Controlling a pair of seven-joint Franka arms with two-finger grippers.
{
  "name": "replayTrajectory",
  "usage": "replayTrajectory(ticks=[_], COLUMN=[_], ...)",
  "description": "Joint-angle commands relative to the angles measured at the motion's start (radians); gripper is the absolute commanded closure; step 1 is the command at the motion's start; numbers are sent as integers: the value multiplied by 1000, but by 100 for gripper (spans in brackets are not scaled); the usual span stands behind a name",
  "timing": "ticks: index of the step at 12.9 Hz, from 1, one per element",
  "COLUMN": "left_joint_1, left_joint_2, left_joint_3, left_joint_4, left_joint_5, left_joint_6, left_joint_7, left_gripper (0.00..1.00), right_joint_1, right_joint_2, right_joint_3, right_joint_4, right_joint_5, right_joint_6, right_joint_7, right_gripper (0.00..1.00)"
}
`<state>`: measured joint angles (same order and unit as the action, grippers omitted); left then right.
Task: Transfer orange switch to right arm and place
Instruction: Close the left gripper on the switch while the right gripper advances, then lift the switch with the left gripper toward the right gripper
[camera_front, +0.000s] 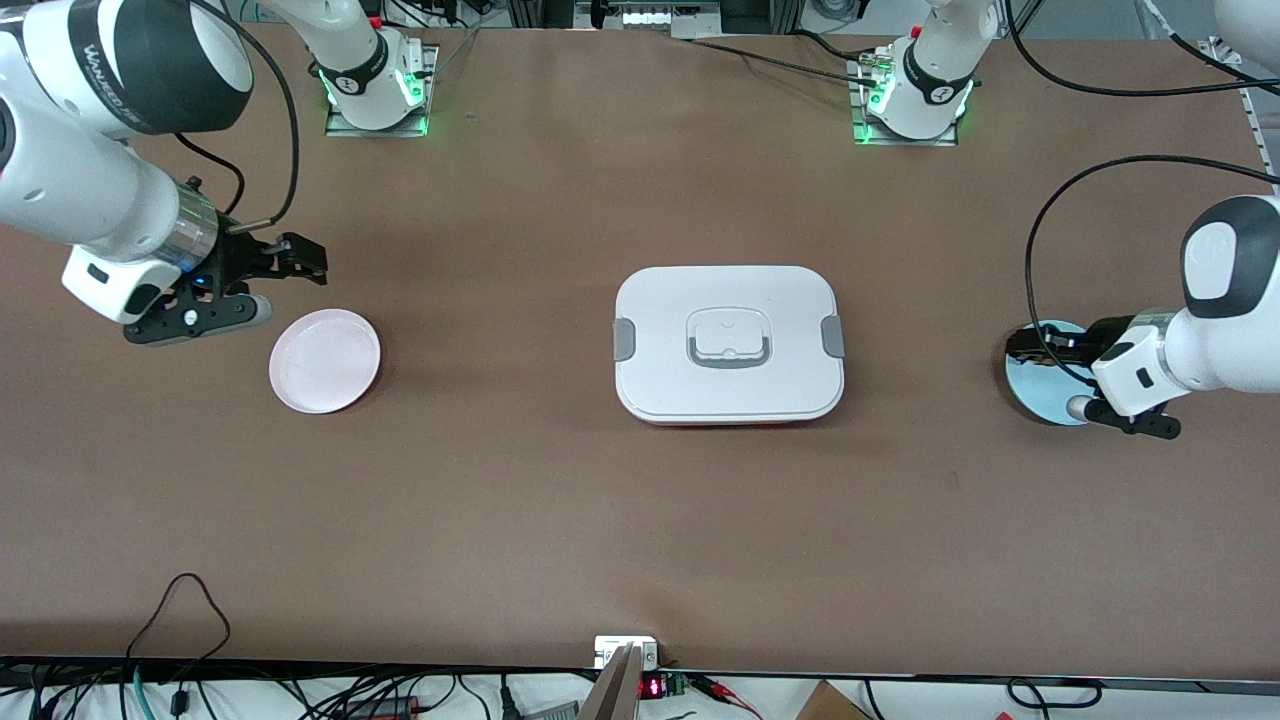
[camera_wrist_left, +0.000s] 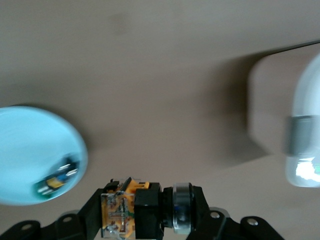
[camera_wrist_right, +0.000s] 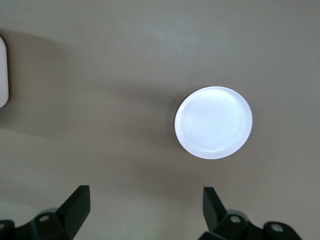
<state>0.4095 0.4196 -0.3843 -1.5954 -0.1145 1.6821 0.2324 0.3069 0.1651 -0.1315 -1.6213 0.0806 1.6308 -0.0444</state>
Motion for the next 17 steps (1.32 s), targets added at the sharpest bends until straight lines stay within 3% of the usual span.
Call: replayTrajectory(ticks=[1,3,6,9,11,14,17], left_joint_1=[2,23,22,2,-69,-196,-305], left_joint_2=[24,22,27,42,74,100,107], left_joint_3=[-1,-72,-105,-160,-162,-160,-162], left_joint_4=[41,41,35,23,22,-31,-55], left_joint_5=[-196,-285,-509,-704,-850,-1072,-1183], left_joint_6=[-28,-30,-103,-73,8,137,238], left_joint_7=[140,337,574,810,994,1080,1162], left_gripper=[81,84,88,87,90,89,89], right_joint_1=[17,21,11,8,8,-11,-5], right_joint_2=[27,36,86,119,139,172,208], right_joint_3=[-3,-3,-7,-8,-8,-8,-8], right_joint_4=[8,0,0,0,0,0,-15], right_joint_5=[80,151,409,552,667,848,994], right_joint_6=[-14,-20,-78,-88,-97,-98,-95], right_joint_7=[-8,-8,8,9,12,30,83], right_gripper=[0,0,0,0,0,0,0])
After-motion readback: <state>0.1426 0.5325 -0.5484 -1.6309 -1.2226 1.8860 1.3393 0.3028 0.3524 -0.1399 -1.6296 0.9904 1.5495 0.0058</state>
